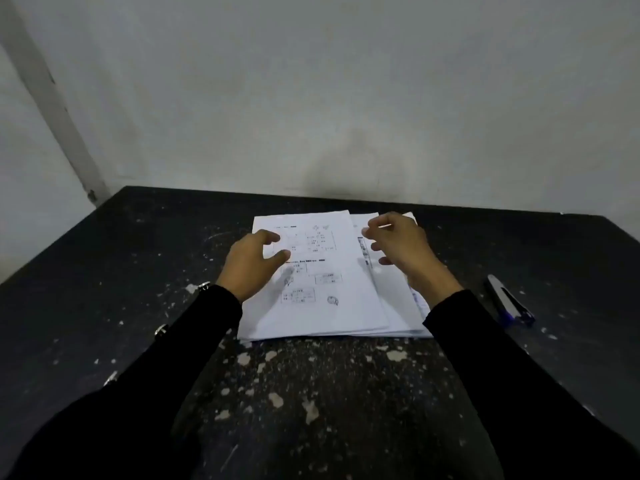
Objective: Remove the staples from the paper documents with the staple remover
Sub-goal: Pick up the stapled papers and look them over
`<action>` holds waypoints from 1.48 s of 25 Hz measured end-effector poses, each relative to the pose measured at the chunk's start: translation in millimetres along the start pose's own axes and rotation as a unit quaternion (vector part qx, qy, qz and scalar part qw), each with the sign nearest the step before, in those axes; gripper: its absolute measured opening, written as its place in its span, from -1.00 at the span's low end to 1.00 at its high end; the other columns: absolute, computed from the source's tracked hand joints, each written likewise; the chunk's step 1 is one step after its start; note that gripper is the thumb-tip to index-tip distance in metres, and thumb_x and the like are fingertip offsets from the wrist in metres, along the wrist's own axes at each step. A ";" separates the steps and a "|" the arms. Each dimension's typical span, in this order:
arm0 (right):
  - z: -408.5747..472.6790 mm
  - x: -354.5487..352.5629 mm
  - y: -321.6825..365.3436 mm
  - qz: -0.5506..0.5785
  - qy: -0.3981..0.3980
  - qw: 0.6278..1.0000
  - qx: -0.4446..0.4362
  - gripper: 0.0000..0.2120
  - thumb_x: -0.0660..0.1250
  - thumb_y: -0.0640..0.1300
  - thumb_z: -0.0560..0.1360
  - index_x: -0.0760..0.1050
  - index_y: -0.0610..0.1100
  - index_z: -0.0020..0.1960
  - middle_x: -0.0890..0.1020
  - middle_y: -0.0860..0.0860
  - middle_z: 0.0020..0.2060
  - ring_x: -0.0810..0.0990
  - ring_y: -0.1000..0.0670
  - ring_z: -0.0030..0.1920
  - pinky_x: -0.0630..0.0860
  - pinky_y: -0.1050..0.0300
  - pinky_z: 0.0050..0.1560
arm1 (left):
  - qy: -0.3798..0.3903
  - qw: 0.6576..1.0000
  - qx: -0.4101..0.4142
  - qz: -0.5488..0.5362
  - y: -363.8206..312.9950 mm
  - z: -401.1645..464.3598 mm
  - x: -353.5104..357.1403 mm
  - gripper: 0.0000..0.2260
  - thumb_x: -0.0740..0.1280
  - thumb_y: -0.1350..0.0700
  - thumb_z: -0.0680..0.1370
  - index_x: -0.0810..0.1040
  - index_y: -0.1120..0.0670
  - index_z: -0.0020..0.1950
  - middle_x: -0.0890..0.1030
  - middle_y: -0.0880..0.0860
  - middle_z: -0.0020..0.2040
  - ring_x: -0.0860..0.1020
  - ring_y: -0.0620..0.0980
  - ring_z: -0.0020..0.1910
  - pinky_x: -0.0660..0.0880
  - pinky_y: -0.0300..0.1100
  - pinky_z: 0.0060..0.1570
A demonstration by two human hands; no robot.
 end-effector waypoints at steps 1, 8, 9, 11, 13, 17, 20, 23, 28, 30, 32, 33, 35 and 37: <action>0.1 3.3 -5.4 -0.024 0.000 1.000 0.006 -0.80 0.35 -0.09 0.48 0.55 -0.11 0.08 0.64 -0.06 0.06 0.62 -0.08 -0.04 0.58 -0.04 0.05 | 0.000 1.000 -0.001 0.017 6.3 -2.7 4.7 -0.61 0.35 -0.04 0.53 0.49 0.11 0.31 0.54 0.11 0.30 0.47 0.11 0.30 0.42 -0.01 0.27; 3.0 21.6 -37.7 -0.120 -0.006 0.992 0.042 -0.79 0.29 -0.11 0.49 0.55 -0.16 0.08 0.59 -0.06 0.04 0.55 -0.14 0.12 0.53 -0.09 0.15 | -0.047 0.991 0.027 0.125 25.4 -23.1 29.0 -0.61 0.32 -0.12 0.52 0.52 0.07 0.26 0.50 0.04 0.29 0.38 0.10 0.27 0.31 -0.05 0.24; 3.6 22.9 -38.4 -0.127 -0.010 0.991 0.038 -0.78 0.27 -0.13 0.50 0.55 -0.22 0.08 0.61 -0.12 0.05 0.56 -0.17 0.10 0.54 -0.09 0.14 | -0.052 0.989 0.029 0.132 25.0 -23.3 30.0 -0.61 0.32 -0.12 0.52 0.51 0.06 0.25 0.49 0.04 0.29 0.38 0.10 0.27 0.31 -0.05 0.23; 6.1 24.6 -37.9 -0.135 -0.021 0.990 0.034 -0.72 0.25 -0.17 0.51 0.53 -0.37 0.09 0.61 -0.27 0.09 0.56 -0.26 0.10 0.53 -0.15 0.14 | -0.048 0.989 0.028 0.137 26.4 -20.7 30.8 -0.60 0.33 -0.13 0.51 0.52 0.06 0.25 0.49 0.05 0.28 0.38 0.10 0.27 0.33 -0.04 0.21; 10.0 25.9 -38.9 -0.127 -0.016 0.990 0.057 -0.73 0.25 -0.17 0.51 0.54 -0.40 -0.05 0.63 -0.28 -0.03 0.57 -0.28 0.06 0.55 -0.11 0.08 | -0.044 0.989 0.027 0.142 26.8 -19.3 30.5 -0.60 0.33 -0.14 0.50 0.52 0.06 0.24 0.49 0.05 0.27 0.39 0.11 0.26 0.34 -0.03 0.20; 15.1 28.3 -38.6 -0.060 -0.001 0.992 0.109 -0.79 0.31 -0.12 0.47 0.43 -0.18 -0.30 0.58 -0.11 -0.21 0.55 -0.17 -0.11 0.44 0.09 -0.16 | -0.056 0.989 0.027 0.134 28.8 -21.9 32.5 -0.61 0.33 -0.14 0.51 0.52 0.04 0.24 0.49 0.03 0.27 0.37 0.09 0.27 0.32 -0.04 0.17; 17.8 33.2 -36.7 -0.028 0.021 0.993 0.114 -0.76 0.37 -0.07 0.42 0.57 -0.26 -0.09 0.65 -0.14 -0.05 0.61 -0.17 0.00 0.52 -0.01 0.08 | -0.062 0.990 0.023 0.123 31.1 -21.7 33.3 -0.61 0.33 -0.15 0.51 0.51 0.03 0.25 0.48 0.01 0.27 0.37 0.08 0.27 0.31 -0.05 0.16; 20.1 37.0 -36.0 0.043 0.038 0.992 0.114 -0.82 0.40 -0.12 0.35 0.53 -0.23 -0.17 0.68 -0.21 -0.04 0.66 -0.22 -0.02 0.57 -0.15 0.15 | -0.067 0.990 0.026 0.120 34.0 -21.0 34.9 -0.61 0.32 -0.15 0.51 0.51 0.02 0.25 0.48 0.00 0.27 0.37 0.06 0.26 0.29 -0.08 0.14; 18.4 44.3 -37.2 0.041 0.054 0.995 0.074 -0.72 0.30 -0.29 0.50 0.46 -0.14 0.21 0.59 -0.09 0.17 0.56 -0.11 0.16 0.46 -0.05 0.27 | -0.079 0.990 0.033 0.113 35.1 -23.9 35.6 -0.58 0.32 -0.17 0.50 0.49 0.01 0.27 0.50 -0.01 0.28 0.38 0.04 0.27 0.29 -0.09 0.15; 14.3 40.3 -36.7 0.066 0.040 0.995 0.057 -0.68 0.30 -0.28 0.51 0.45 -0.09 0.24 0.58 -0.10 0.22 0.56 -0.13 0.18 0.47 -0.11 0.28 | -0.079 0.996 0.022 0.046 38.7 -24.0 35.1 -0.53 0.33 -0.16 0.50 0.43 0.02 0.34 0.46 -0.01 0.33 0.36 0.02 0.32 0.30 -0.06 0.27; 7.7 31.1 -36.3 0.098 0.036 0.993 0.045 -0.72 0.29 -0.29 0.52 0.44 -0.08 0.20 0.62 -0.13 0.16 0.61 -0.15 0.13 0.51 -0.15 0.23 | -0.097 0.992 0.005 -0.085 41.8 -21.4 29.0 -0.46 0.34 -0.17 0.50 0.34 -0.01 0.41 0.43 -0.01 0.36 0.37 0.01 0.36 0.36 0.02 0.35; 3.2 25.2 -34.2 0.116 0.043 0.992 0.037 -0.73 0.28 -0.30 0.53 0.44 -0.08 0.19 0.63 -0.14 0.13 0.63 -0.16 0.10 0.53 -0.16 0.20 | -0.115 0.984 -0.009 -0.139 42.8 -19.0 24.0 -0.42 0.34 -0.16 0.50 0.28 -0.02 0.45 0.42 0.00 0.38 0.38 0.02 0.37 0.38 0.03 0.35; -8.0 11.1 -28.3 0.154 0.056 0.986 0.013 -0.73 0.27 -0.31 0.54 0.43 -0.11 0.21 0.66 -0.16 0.08 0.66 -0.16 0.03 0.58 -0.14 0.11 | -0.119 0.967 -0.053 -0.219 35.4 -17.4 13.4 -0.33 0.35 -0.10 0.52 0.13 0.01 0.53 0.37 0.02 0.45 0.37 0.00 0.40 0.35 -0.05 0.36; -19.0 -4.9 -22.0 0.181 0.068 0.981 -0.014 -0.71 0.28 -0.31 0.55 0.43 -0.11 0.23 0.68 -0.16 0.05 0.69 -0.13 -0.04 0.65 -0.04 -0.02 | -0.064 0.937 -0.073 -0.336 18.5 -17.5 4.5 -0.32 0.34 -0.04 0.54 0.10 0.04 0.56 0.41 0.00 0.43 0.43 -0.04 0.35 0.38 -0.11 0.30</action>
Point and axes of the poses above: each hand's wrist, its own z-axis towards the middle knuckle, its own x-axis out of the palm, y = z × x, the point moved 2 cm from there along z, towards the middle knuckle
